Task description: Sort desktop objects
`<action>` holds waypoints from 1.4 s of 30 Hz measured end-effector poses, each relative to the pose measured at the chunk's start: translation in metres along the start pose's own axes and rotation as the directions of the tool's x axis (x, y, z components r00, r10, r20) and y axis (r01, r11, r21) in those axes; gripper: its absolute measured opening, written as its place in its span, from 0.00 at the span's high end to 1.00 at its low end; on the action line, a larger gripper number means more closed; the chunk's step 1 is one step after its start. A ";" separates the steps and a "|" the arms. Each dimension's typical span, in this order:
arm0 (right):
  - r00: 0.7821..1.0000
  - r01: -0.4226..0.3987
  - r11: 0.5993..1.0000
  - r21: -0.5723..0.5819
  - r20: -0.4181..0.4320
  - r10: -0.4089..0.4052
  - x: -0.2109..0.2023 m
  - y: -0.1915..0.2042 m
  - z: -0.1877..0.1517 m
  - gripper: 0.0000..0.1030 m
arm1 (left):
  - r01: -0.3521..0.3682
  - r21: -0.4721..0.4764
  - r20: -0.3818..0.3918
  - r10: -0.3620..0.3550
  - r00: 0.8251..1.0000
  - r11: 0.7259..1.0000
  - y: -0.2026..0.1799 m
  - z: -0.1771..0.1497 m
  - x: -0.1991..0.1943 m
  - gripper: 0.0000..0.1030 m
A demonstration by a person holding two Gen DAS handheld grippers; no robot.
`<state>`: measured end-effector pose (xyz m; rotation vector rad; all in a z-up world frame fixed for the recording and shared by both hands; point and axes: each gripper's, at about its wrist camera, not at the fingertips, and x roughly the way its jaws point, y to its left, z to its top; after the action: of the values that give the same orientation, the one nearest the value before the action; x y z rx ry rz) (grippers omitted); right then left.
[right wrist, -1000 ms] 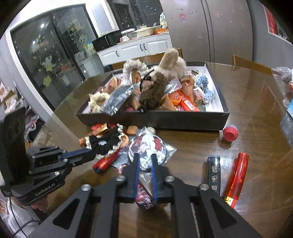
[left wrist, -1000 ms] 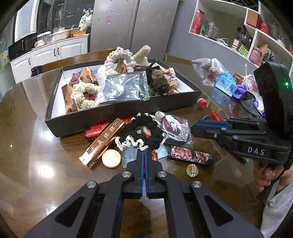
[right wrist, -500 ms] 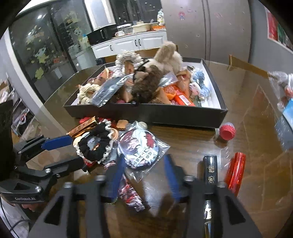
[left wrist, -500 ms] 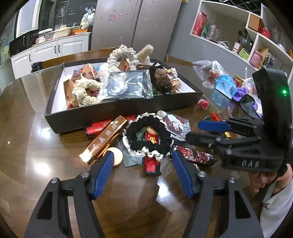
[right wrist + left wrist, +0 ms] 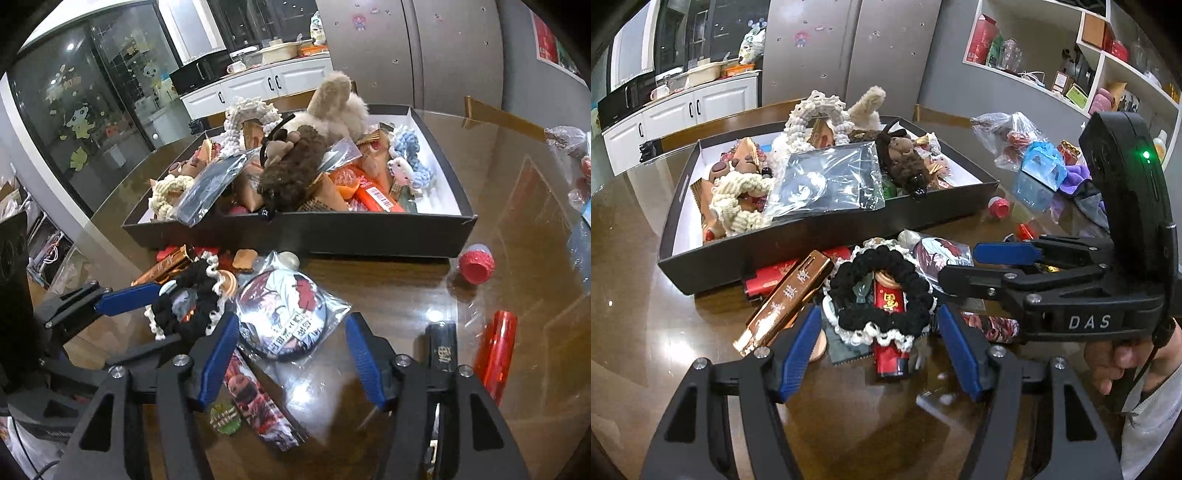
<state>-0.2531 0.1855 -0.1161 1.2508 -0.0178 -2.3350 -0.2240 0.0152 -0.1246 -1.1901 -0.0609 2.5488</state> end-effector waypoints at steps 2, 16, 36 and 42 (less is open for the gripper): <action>1.000 0.001 1.000 -0.003 0.001 -0.001 0.002 0.002 0.002 0.33 | -0.011 0.014 -0.005 0.011 1.000 1.000 -0.001 0.001 0.002 0.36; 0.991 0.129 0.984 -0.124 -0.008 -0.131 0.014 0.027 0.001 0.30 | -0.102 0.130 -0.056 0.110 0.992 0.986 -0.015 -0.001 0.014 0.62; 0.997 0.070 0.994 -0.085 0.030 -0.068 -0.007 0.030 0.002 0.79 | -0.111 0.072 -0.003 0.112 0.994 0.991 -0.003 0.000 -0.007 0.81; 0.999 -0.002 0.998 -0.062 0.043 0.005 -0.015 0.031 0.004 0.86 | -0.094 0.062 0.019 0.093 0.996 0.994 -0.001 0.001 -0.014 0.81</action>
<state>-0.2364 0.1642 -0.0949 1.1701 0.0373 -2.3411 -0.2161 0.0117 -0.1140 -1.1745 0.0726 2.6200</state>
